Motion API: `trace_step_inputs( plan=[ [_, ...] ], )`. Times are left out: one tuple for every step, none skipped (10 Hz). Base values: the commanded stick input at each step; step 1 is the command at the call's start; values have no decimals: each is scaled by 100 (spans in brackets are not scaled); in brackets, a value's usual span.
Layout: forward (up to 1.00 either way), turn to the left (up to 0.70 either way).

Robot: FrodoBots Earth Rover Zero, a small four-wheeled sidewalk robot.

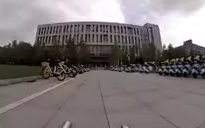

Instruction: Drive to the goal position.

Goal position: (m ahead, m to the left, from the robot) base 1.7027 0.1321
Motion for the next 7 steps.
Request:
trace_step_inputs(
  plan=[
    [70, -33],
    [70, 0],
    [70, 0],
    [70, 0],
    [70, 0],
    [70, 0],
    [70, 0]
  ],
)
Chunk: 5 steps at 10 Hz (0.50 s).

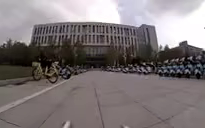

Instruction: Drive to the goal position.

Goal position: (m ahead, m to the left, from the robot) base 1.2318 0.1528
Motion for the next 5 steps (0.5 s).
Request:
trace_step_inputs(
  plan=[
    [70, 0],
    [70, 0],
    [70, 0],
    [70, 0],
    [70, 0]
  ],
)
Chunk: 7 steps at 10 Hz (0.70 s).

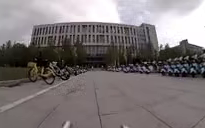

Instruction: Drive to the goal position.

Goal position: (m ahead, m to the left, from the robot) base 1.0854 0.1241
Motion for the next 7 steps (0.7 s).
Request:
trace_step_inputs(
  plan=[
    [70, 0],
    [70, 0],
    [70, 0],
    [70, 0],
    [70, 0],
    [70, 0],
    [70, 0]
  ],
)
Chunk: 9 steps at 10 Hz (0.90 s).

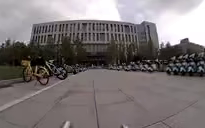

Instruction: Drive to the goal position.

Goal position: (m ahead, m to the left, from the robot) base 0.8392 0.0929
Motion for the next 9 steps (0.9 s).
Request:
trace_step_inputs(
  plan=[
    [70, 0],
    [70, 0],
    [70, 0],
    [70, 0],
    [70, 0],
    [70, 0],
    [70, 0],
    [70, 0],
    [70, 0]
  ],
)
